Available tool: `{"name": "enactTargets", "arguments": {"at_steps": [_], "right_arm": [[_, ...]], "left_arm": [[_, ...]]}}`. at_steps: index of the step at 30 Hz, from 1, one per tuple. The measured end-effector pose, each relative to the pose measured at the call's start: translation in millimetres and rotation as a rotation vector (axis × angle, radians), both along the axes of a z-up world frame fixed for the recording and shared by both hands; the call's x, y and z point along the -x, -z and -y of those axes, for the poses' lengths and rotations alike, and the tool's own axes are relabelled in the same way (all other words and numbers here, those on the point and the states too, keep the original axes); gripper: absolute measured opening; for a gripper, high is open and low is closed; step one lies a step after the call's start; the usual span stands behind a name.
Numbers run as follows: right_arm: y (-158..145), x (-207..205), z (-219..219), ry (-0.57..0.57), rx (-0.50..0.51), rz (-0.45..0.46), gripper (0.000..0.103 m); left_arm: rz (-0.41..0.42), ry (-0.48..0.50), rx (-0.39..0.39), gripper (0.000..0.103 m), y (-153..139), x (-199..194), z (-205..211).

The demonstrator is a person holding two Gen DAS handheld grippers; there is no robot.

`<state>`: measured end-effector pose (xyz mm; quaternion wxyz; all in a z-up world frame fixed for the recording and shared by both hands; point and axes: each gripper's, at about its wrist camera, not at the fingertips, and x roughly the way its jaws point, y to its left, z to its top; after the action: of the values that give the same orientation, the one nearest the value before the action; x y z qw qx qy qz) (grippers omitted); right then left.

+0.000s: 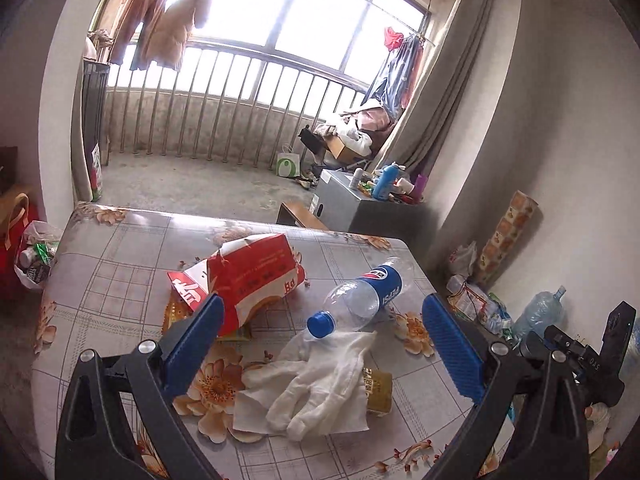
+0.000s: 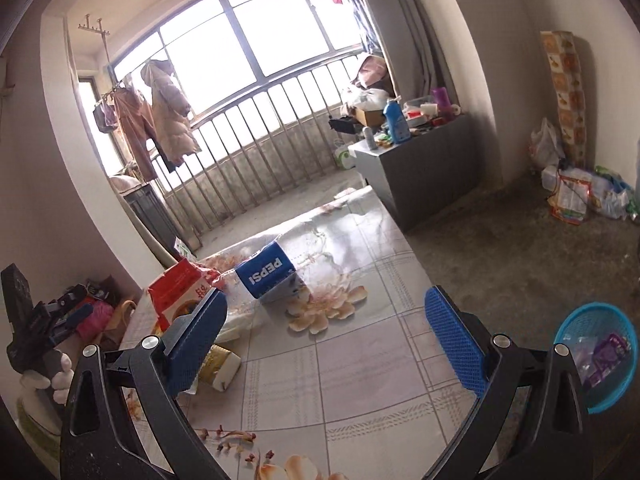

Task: Collect trash
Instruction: 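Move both open tools back over the table toward the Pepsi bottle, then grasp the red-and-white snack bag with the left tool while the right tool approaches the bottle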

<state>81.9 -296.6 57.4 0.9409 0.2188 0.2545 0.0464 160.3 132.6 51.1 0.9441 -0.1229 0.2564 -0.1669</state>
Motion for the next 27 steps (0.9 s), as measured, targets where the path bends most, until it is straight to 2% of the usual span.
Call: {"name": "enactTargets", "arguments": {"at_steps": [3, 6, 8, 10, 12, 16, 19, 22, 25, 26, 27], "right_arm": [[-6.5, -23.2, -24.3, -0.046, 0.003, -0.020, 0.094], [-14.1, -49.6, -60.1, -0.120, 0.058, -0.015, 0.093], [-15.5, -74.5, -77.1, -0.154, 0.090, -0.016, 0.091], [-13.3, -105.2, -85.4, -0.167, 0.086, -0.039, 0.089], [-6.9, -139.9, -86.6, -0.155, 0.075, -0.090, 0.087], [8.2, -203.5, -76.8, -0.072, 0.090, -0.177, 0.086], [26.9, -244.5, -63.7, -0.040, 0.059, -0.274, 0.086], [45.9, -270.4, -60.8, -0.051, 0.036, -0.365, 0.087], [61.4, -276.2, -66.7, -0.097, 0.002, -0.426, 0.087], [64.4, -274.8, -71.0, -0.131, -0.007, -0.441, 0.087], [67.0, -272.8, -75.9, -0.167, -0.014, -0.453, 0.087]], "left_arm": [[0.008, -0.013, -0.014, 0.093, 0.6, -18.5, -12.5], [-0.002, -0.015, -0.038, 0.082, 5.3, -44.0, -18.5], [-0.020, -0.016, -0.038, 0.070, 11.5, -62.3, -24.0], [-0.041, -0.021, -0.028, 0.064, 18.8, -80.8, -30.7], [-0.074, -0.018, -0.025, 0.063, 28.3, -98.7, -34.7], [-0.197, 0.034, -0.037, 0.063, 57.2, -132.3, -30.9], [-0.242, 0.034, -0.037, 0.063, 77.1, -145.4, -28.2], [-0.277, 0.022, -0.021, 0.063, 93.8, -156.9, -29.5], [-0.306, 0.040, 0.009, 0.061, 109.3, -165.2, -30.4], [-0.311, 0.064, 0.021, 0.044, 114.0, -166.8, -29.5], [-0.320, 0.098, 0.037, 0.040, 119.3, -168.6, -28.1]]}}
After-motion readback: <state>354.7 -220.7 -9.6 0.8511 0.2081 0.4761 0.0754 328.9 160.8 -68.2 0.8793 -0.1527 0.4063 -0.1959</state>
